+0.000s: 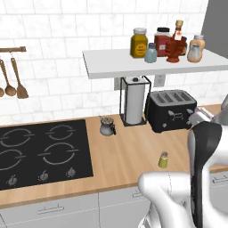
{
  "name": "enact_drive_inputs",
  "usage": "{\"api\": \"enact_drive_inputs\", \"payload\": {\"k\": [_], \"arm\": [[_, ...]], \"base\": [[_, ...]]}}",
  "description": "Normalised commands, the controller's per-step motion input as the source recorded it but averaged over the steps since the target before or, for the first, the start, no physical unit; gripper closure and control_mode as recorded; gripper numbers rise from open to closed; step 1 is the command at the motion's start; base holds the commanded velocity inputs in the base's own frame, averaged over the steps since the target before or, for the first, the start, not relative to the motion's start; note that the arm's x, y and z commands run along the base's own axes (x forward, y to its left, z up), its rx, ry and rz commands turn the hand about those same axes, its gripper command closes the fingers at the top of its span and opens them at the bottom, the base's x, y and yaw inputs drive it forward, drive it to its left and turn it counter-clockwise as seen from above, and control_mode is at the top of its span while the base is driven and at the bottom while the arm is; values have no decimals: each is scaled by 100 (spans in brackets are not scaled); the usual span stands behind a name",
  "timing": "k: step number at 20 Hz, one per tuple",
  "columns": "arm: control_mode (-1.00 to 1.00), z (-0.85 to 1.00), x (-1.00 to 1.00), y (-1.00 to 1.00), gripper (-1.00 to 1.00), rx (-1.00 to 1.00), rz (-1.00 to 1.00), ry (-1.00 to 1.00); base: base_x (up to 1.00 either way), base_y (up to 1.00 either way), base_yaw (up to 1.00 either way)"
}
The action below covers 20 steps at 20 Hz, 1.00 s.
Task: Put the shaker and condiment bottle from the counter next to their counterparts in the cabinet.
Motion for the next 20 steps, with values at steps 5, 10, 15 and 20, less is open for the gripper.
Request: {"api": "enact_drive_inputs", "payload": {"k": [5,10,15,20], "arm": [[-100,-12,60,5,-100,7,10,7],[-100,-61,-7,52,-100,0,16,2],[-100,-65,16,6,-100,5,12,9],[-100,-16,65,-8,-100,5,5,3]], "base": [[0,0,0],[0,0,0],[0,0,0],[0,0,0]]}}
